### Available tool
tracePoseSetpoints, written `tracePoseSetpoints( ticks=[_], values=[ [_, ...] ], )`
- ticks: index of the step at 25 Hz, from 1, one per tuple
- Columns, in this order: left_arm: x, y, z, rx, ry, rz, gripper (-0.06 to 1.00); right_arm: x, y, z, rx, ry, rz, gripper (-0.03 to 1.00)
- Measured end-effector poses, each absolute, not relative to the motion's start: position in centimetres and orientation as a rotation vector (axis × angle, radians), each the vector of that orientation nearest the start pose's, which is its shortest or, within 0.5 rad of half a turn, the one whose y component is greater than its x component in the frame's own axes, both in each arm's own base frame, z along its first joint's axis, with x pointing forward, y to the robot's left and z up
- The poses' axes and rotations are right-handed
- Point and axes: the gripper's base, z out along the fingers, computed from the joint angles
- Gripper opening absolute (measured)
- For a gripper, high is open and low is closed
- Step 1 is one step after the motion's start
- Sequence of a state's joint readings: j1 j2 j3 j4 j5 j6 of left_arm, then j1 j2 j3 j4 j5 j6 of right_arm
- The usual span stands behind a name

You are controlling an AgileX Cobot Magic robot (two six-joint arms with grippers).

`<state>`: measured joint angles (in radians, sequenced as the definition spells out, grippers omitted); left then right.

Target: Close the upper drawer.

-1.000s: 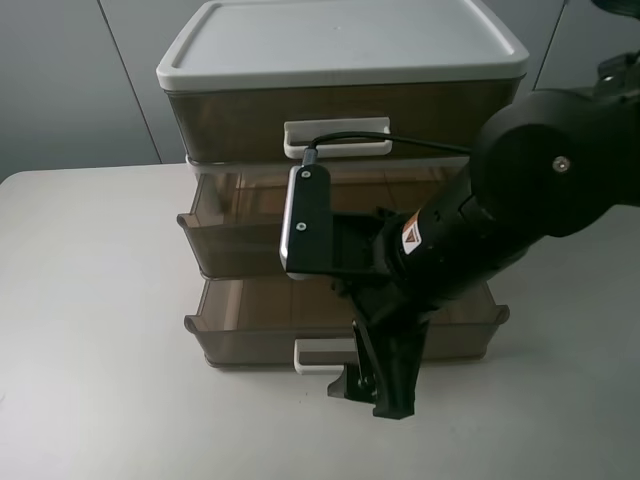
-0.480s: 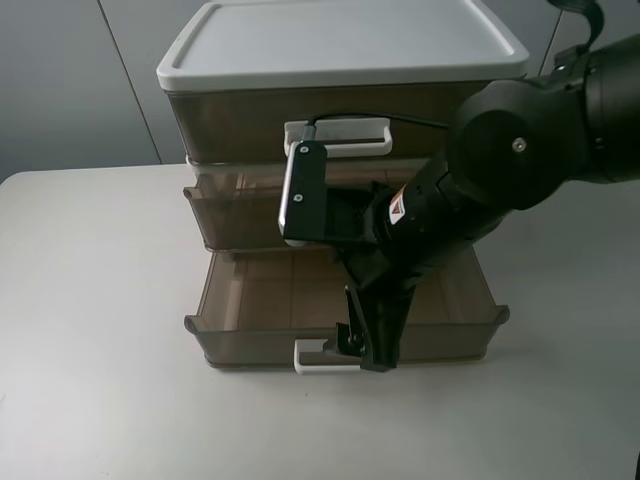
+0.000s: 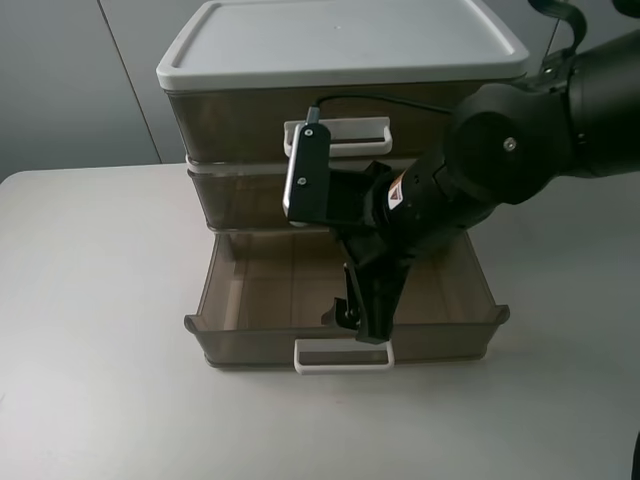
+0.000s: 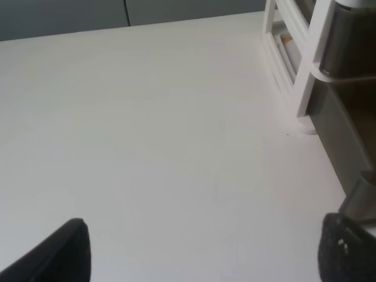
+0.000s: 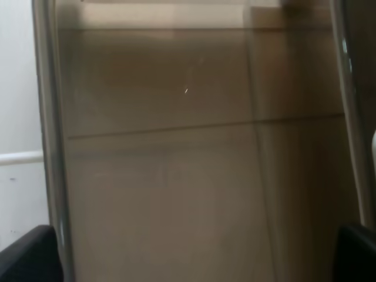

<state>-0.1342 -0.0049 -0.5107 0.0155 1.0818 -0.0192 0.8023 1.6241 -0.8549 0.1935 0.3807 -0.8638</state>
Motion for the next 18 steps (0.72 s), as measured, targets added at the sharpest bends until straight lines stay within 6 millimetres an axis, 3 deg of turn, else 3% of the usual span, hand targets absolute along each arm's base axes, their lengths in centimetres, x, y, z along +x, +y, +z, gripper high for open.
tracePoseSetpoints(
  ticks=[18],
  values=[
    [-0.75,0.23,27.85,0.115,2.047,-0.078,0.74,21.30,22.76,18.29,-1.776,1.872,0.110,0.70]
  ],
)
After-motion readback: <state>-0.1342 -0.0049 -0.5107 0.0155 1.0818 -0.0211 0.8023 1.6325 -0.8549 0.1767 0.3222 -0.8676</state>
